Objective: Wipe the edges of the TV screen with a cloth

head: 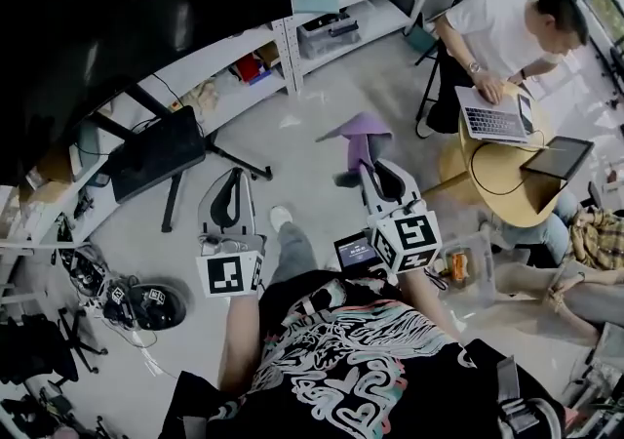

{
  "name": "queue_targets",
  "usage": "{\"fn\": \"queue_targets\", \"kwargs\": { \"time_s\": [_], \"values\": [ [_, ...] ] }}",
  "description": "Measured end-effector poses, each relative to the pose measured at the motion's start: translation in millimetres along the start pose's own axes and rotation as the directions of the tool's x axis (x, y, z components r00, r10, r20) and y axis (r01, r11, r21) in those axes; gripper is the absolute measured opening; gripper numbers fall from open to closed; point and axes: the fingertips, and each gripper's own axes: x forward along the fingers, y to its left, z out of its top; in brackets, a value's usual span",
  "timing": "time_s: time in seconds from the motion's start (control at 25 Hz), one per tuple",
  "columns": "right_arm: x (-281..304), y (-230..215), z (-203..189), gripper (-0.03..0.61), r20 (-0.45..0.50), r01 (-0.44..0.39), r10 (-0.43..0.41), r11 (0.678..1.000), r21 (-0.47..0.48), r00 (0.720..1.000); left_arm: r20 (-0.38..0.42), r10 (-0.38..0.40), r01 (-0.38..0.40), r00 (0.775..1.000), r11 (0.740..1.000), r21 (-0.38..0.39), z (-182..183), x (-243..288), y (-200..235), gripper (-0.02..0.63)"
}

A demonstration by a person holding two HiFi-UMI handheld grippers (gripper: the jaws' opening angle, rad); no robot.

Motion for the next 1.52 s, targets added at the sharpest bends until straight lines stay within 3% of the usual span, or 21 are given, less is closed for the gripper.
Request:
{"fn": "queue_targets", "kwargs": {
  "time_s": [0.32, 0.72, 1.4, 1.52],
  "values": [
    [60.4, -1.7, 16.4, 0.071, -0.017, 0.023, -0.024, 1.000, -0.020, 1.000, 0.008, 0.001, -0.001, 1.000, 1.000, 0.024, -5.2, 51.0, 51.0, 0.026],
    [146.1, -3.4, 38.6, 0.071, -0.047, 0.033, -0.037, 0.995, -0.089, 0.998, -0.034, -0.042, 0.041, 0.999, 0.999, -0.025, -31.2, 131.4, 101.3, 0.026],
    [259.4, -6.9, 58.4, 0.071, -0.072, 0.091, -0.094, 0.995, -0.048, 0.993, -0.039, -0.099, 0.096, 0.994, 0.993, -0.073, -47.6, 210.3, 168.6, 0.026],
    [272.7, -2.7, 60.0, 0.071, -0.074, 0.093, -0.096, 0.995, -0.045, 0.993, -0.046, -0.119, 0.117, 0.992, 0.992, -0.044, -48.0, 215.4, 179.6, 0.026]
  ]
}}
